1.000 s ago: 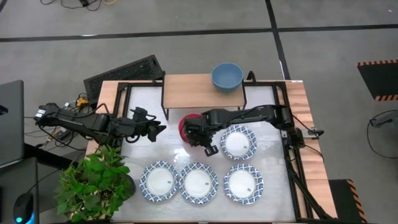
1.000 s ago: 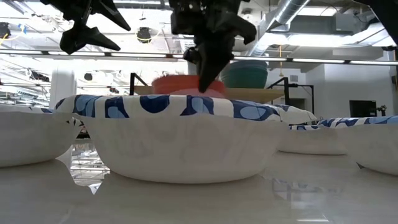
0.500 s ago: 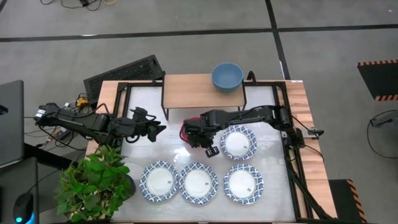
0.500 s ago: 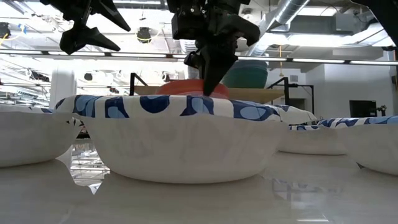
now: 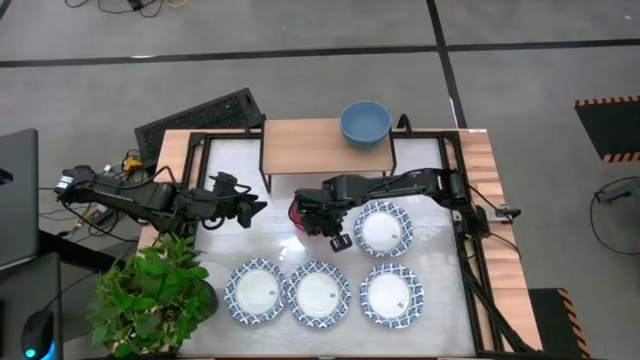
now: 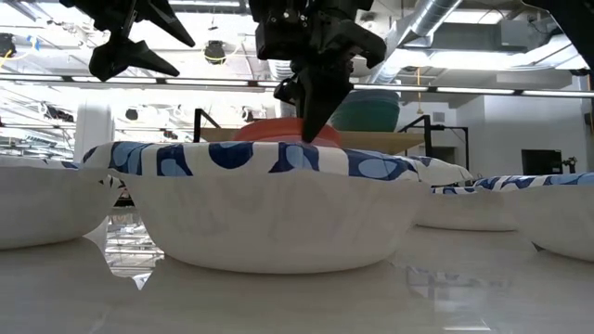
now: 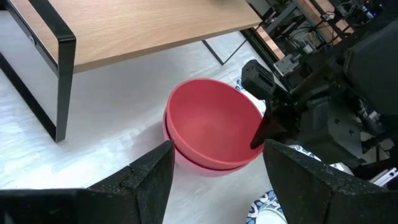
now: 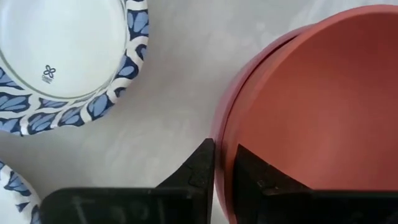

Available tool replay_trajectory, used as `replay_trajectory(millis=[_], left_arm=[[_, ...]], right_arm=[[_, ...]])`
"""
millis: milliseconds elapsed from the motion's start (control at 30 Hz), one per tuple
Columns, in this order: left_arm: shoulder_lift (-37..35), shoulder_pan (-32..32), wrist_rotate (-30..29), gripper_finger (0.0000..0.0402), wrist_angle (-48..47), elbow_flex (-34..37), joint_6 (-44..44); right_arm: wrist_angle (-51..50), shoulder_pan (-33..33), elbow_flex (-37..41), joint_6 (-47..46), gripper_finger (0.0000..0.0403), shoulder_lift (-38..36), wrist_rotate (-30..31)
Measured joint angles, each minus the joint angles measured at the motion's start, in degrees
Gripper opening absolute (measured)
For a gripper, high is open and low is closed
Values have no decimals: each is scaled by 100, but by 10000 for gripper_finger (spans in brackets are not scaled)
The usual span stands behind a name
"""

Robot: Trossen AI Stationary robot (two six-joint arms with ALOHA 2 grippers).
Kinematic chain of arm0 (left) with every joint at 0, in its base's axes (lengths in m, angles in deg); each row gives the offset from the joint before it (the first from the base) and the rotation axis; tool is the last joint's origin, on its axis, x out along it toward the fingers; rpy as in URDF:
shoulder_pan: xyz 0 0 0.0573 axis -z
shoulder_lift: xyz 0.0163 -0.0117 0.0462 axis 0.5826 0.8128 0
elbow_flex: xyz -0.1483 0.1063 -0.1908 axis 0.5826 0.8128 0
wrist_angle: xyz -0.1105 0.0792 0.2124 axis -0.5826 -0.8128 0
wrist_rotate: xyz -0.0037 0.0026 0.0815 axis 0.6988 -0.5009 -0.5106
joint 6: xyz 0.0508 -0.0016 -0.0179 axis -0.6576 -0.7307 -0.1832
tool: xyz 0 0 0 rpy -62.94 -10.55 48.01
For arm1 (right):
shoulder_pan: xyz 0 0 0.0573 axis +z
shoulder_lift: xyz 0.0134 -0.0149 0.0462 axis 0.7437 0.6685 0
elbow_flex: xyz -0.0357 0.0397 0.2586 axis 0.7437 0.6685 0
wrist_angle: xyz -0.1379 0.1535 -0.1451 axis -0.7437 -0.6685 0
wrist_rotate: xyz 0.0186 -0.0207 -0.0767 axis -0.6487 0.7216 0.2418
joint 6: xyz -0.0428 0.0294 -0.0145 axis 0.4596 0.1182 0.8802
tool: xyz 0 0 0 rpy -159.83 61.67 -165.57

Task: Place and stack bowls onto a shelf
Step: Stack the orange bowl on top of the blue bowl on the shelf

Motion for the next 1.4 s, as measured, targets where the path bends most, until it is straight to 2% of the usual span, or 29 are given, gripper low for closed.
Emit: replay_trajectory(millis=[667,767,967,1067,1167,1400], left_arm=[[-1,2,195,234,-1,2,-2],[-1,2,304,234,0,0,-73],[-1,2,365,234,0,0,-87],[-1,2,357,234,0,0,-87],[1,2,356,234,0,0,-86],[-1,3,352,234,2,0,-81]], right_arm=[[-4,4,0,-28,70,0,-157],[-5,4,0,-28,92,0,-157],[-28,-43,0,-44,167,0,-144],[-28,-66,0,-71,189,0,-131],[-37,-68,0,-85,189,-2,-112],[-37,-64,0,-88,162,-2,-102]])
